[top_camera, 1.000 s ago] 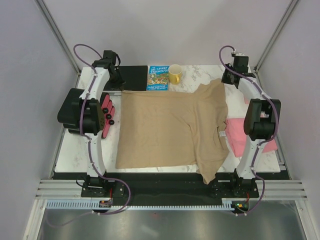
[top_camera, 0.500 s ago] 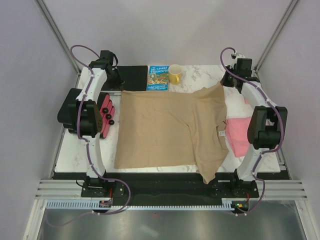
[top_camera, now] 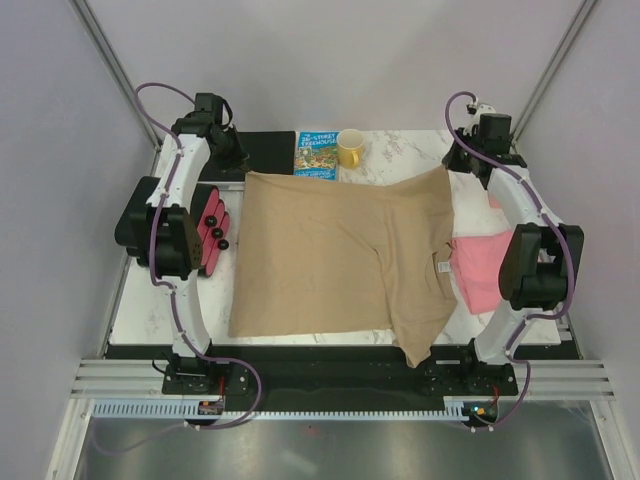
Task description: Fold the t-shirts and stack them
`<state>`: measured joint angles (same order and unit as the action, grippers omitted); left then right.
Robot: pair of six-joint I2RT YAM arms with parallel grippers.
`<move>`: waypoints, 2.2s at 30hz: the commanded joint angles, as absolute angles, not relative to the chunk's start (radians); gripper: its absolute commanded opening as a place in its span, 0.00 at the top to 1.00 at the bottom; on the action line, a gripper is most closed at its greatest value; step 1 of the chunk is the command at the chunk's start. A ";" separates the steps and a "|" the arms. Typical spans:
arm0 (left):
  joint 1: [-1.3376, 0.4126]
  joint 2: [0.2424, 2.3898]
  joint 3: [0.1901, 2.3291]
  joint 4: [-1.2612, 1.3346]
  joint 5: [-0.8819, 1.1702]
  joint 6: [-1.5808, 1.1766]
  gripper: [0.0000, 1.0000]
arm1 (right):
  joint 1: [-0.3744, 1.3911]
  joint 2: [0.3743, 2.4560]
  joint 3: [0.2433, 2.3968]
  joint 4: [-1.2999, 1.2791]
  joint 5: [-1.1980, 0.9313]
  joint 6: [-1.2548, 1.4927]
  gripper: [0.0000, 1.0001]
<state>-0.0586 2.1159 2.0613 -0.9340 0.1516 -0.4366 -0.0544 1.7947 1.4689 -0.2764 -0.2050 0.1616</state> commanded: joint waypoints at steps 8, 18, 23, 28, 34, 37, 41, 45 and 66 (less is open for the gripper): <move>-0.058 2.144 2.174 -0.900 0.244 -0.468 0.98 | -0.055 1.983 1.773 -0.259 -0.218 0.218 1.00; -0.058 2.114 2.108 -0.900 0.253 -0.434 0.98 | -0.055 1.962 1.753 -0.281 -0.238 0.181 1.00; -0.058 2.051 2.048 -0.900 0.259 -0.425 0.98 | -0.055 1.869 1.658 -0.298 -0.258 0.170 1.00; -0.058 1.980 1.970 -0.899 0.236 -0.399 0.98 | -0.054 1.720 1.497 -0.290 -0.267 0.155 1.00; -0.060 1.895 1.850 -0.896 0.287 -0.403 0.98 | -0.045 1.586 1.350 -0.281 -0.314 0.190 1.00; -0.063 1.855 1.787 -0.891 0.285 -0.403 0.98 | -0.038 1.542 1.293 -0.317 -0.325 0.202 1.00; -0.063 1.826 1.720 -0.899 0.276 -0.411 0.98 | -0.028 1.522 1.247 -0.388 -0.334 0.219 1.00; -0.063 1.818 1.686 -0.925 0.250 -0.445 0.98 | -0.028 1.517 1.233 -0.469 -0.299 0.242 1.00; -0.037 1.894 1.718 -1.054 0.046 -0.440 0.98 | -0.069 1.500 1.183 -0.623 -0.061 0.250 1.00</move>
<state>-0.0444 1.8664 1.6787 -1.0172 0.0586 -0.4557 -0.0711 1.4750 1.1839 -0.5995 0.0006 0.2581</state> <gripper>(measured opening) 0.026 0.007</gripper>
